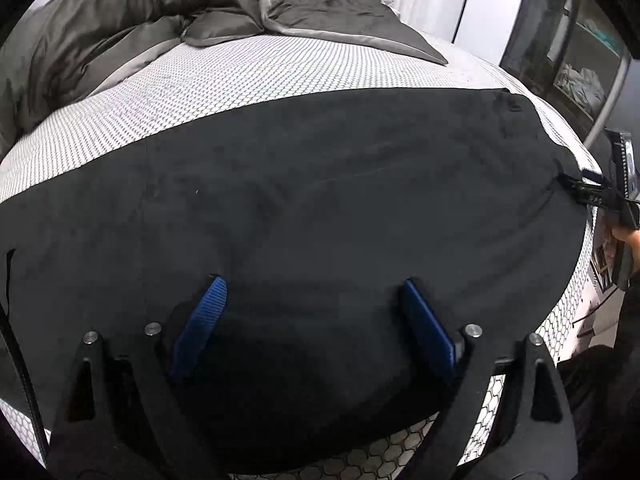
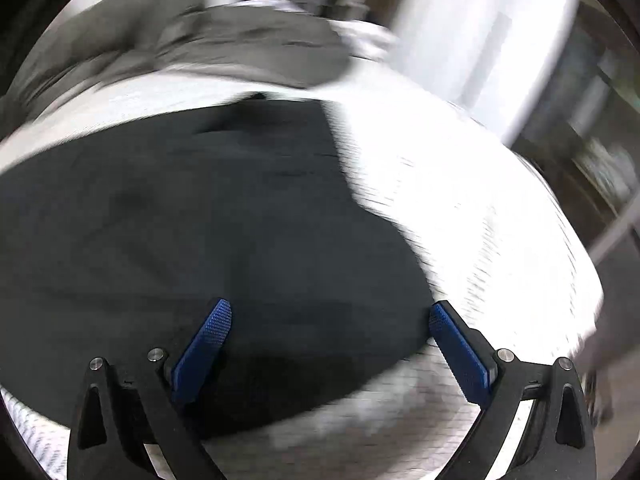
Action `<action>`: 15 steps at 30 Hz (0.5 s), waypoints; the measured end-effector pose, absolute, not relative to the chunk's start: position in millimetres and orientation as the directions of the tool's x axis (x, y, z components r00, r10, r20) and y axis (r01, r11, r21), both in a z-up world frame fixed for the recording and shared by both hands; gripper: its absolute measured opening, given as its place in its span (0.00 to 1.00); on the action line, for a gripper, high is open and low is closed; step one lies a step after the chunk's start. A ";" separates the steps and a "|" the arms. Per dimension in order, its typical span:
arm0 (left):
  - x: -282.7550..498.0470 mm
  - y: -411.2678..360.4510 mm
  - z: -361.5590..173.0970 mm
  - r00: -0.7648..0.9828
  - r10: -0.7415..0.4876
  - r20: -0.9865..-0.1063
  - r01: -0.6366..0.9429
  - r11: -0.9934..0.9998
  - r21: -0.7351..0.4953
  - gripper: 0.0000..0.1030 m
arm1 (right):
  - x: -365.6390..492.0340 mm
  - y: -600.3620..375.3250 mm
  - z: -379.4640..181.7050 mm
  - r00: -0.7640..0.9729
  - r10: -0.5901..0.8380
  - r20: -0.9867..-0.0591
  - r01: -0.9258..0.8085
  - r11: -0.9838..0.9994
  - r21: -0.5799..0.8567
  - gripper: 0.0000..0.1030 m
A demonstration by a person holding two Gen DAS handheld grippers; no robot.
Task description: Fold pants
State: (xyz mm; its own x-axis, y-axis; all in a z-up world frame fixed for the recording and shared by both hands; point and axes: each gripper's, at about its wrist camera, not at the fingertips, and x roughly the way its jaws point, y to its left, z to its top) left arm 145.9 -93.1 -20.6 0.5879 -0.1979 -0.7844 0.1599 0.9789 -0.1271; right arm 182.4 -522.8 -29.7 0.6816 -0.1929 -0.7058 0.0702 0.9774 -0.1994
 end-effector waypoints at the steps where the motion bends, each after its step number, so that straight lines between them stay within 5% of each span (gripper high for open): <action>1: 140.7 -94.9 -18.8 0.584 -0.184 -0.791 0.146 0.982 -0.121 0.86 | 181.4 -530.0 -28.8 0.681 -0.155 -0.715 0.074 0.987 -0.144 0.97; 5: 130.5 -112.5 -1.4 0.601 -0.198 -0.774 0.160 0.979 -0.126 0.86 | 173.6 -537.7 -16.7 0.690 -0.069 -0.721 0.085 0.996 -0.013 0.97; 10: 124.0 -166.3 27.1 0.658 -0.325 -0.680 0.272 0.944 -0.188 0.89 | 147.1 -572.6 -5.7 0.723 0.231 -0.651 0.054 0.921 0.387 0.97; 15: 129.5 -234.9 1.4 0.565 -0.334 -0.755 0.372 0.919 -0.128 0.90 | 155.8 -581.6 -33.3 0.672 0.418 -0.612 0.022 0.814 0.580 0.97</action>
